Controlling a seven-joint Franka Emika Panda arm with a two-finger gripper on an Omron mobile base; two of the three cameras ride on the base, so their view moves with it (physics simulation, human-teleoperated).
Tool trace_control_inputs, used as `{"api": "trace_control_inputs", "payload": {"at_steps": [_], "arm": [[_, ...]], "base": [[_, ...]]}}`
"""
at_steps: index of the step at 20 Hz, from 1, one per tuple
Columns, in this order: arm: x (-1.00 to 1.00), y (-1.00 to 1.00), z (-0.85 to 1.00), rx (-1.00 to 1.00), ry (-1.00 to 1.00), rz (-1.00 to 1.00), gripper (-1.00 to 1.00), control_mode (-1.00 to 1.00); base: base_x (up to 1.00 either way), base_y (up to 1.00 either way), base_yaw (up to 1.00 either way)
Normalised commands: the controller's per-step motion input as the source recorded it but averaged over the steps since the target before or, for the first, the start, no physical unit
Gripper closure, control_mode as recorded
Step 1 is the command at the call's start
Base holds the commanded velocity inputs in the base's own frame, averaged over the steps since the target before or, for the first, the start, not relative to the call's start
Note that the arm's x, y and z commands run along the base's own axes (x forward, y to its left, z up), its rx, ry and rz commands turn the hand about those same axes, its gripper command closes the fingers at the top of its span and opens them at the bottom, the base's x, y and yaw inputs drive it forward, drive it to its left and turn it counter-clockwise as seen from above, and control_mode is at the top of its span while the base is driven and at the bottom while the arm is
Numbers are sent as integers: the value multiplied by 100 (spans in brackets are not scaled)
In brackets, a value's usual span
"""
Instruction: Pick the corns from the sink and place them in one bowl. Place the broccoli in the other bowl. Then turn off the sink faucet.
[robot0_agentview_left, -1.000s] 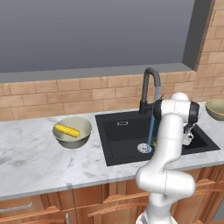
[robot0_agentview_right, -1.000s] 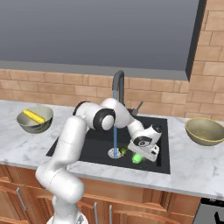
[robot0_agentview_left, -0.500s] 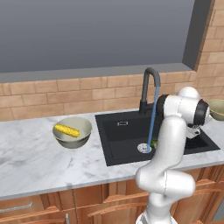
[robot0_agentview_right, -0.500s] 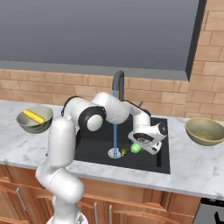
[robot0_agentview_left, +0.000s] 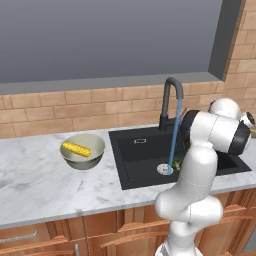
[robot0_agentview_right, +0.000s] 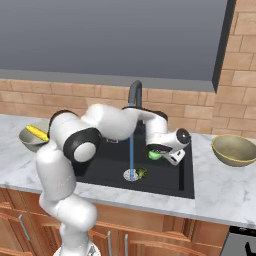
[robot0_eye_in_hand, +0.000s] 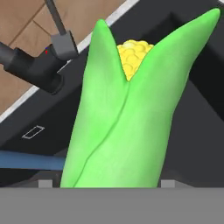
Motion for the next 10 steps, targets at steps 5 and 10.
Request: {"api": "trace_control_inputs", "payload": {"at_steps": [5,10], "arm": [[-26,-2,96,0,0,-29,100,-100],[-44,0,82,0,0,-27,100,-100]], "base": [[0,0,0],[0,0,0]]}}
